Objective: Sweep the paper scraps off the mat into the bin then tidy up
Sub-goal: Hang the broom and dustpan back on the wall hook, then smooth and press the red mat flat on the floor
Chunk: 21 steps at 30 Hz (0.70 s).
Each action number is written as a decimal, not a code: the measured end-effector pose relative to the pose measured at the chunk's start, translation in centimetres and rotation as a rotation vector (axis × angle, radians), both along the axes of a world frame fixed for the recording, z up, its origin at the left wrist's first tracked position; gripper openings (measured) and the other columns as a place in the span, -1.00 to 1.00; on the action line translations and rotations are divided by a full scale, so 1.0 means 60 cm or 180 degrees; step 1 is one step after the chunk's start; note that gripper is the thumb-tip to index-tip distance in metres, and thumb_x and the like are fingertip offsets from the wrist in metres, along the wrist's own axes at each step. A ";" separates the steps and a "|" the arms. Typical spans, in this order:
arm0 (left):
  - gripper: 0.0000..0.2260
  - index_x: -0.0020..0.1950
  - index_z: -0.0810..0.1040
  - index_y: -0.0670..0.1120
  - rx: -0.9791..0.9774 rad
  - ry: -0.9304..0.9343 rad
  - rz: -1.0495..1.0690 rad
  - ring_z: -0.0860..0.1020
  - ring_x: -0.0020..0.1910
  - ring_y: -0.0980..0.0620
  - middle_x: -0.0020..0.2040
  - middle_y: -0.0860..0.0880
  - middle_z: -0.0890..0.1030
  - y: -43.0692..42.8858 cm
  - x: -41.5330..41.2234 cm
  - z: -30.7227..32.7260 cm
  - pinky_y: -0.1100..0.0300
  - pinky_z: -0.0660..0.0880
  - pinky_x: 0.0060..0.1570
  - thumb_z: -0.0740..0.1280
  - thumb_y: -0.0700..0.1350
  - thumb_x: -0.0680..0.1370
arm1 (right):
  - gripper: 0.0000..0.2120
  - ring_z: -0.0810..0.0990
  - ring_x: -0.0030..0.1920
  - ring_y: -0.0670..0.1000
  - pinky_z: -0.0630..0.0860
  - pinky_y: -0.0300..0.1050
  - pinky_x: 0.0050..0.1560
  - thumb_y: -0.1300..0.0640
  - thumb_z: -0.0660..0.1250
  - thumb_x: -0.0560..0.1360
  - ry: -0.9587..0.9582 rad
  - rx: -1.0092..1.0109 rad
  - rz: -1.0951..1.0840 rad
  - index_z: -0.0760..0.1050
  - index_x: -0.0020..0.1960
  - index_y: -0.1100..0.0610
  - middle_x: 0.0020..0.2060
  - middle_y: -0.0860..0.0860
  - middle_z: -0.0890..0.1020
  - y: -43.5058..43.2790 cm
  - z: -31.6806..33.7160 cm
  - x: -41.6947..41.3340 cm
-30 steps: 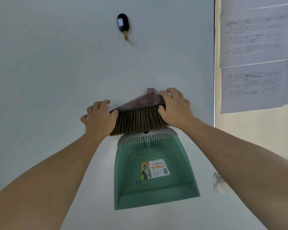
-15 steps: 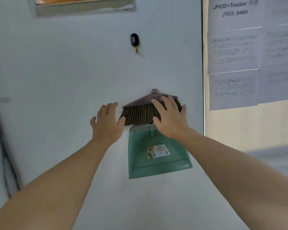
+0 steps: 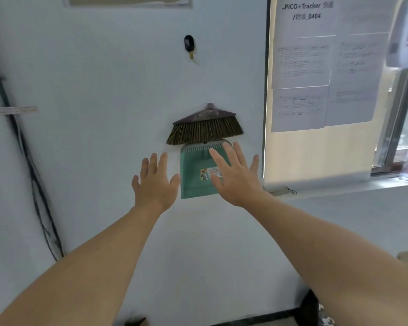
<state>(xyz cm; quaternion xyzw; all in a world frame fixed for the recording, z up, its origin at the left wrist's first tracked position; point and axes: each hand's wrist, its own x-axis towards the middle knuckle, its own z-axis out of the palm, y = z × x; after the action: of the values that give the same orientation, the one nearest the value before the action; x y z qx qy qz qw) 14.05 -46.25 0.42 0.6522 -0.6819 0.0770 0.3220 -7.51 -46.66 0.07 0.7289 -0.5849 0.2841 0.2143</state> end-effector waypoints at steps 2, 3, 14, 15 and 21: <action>-0.42 0.58 -0.07 0.08 0.0011 0.0021 0.0026 -0.15 0.56 -0.04 0.60 0.00 -0.09 0.028 -0.002 -0.005 -0.22 -0.06 0.44 0.06 0.13 0.61 | -0.42 -0.24 0.54 0.11 -0.21 0.47 0.35 -0.20 0.03 0.59 0.0034 0.0052 0.0022 -0.12 0.52 -0.18 0.57 0.00 -0.06 0.024 -0.004 -0.003; -0.42 0.58 -0.08 0.08 0.0027 -0.0004 0.0049 -0.15 0.56 -0.04 0.60 0.00 -0.09 0.044 -0.004 -0.008 -0.22 -0.06 0.44 0.05 0.14 0.61 | -0.42 -0.24 0.54 0.11 -0.20 0.47 0.35 -0.20 0.03 0.58 0.0035 0.0067 0.0061 -0.13 0.52 -0.19 0.57 0.00 -0.06 0.035 -0.007 -0.004; -0.41 0.58 -0.14 0.08 0.0052 -0.0078 0.0564 -0.16 0.56 -0.06 0.60 -0.02 -0.12 0.191 -0.076 -0.059 -0.21 -0.07 0.44 0.03 0.15 0.62 | -0.42 -0.23 0.55 0.10 -0.13 0.46 0.38 -0.19 0.02 0.59 0.0036 0.0258 0.0599 -0.13 0.53 -0.18 0.57 0.02 -0.05 0.140 -0.065 -0.055; -0.41 0.58 -0.15 0.08 0.0066 -0.0077 0.0626 -0.17 0.56 -0.06 0.60 -0.02 -0.13 0.205 -0.092 -0.074 -0.21 -0.07 0.44 0.02 0.16 0.62 | -0.43 -0.22 0.55 0.10 -0.12 0.47 0.38 -0.19 0.02 0.59 0.0074 0.0273 0.0658 -0.12 0.53 -0.18 0.57 0.02 -0.05 0.151 -0.075 -0.068; -0.40 0.57 -0.17 0.07 0.0362 0.0256 0.0960 -0.19 0.56 -0.03 0.60 0.00 -0.16 0.315 -0.205 -0.213 -0.19 -0.09 0.45 0.02 0.14 0.61 | -0.44 -0.22 0.55 0.10 -0.10 0.44 0.39 -0.20 -0.04 0.60 0.0277 0.0674 0.0983 -0.17 0.52 -0.17 0.57 0.02 -0.08 0.228 -0.188 -0.184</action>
<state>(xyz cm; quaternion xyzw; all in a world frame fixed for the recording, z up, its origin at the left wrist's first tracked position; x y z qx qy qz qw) 1.74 -27.37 -12.36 0.7668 -0.5661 0.0596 0.2965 -18.56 -32.97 -11.21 0.8401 -0.4828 0.2188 0.1153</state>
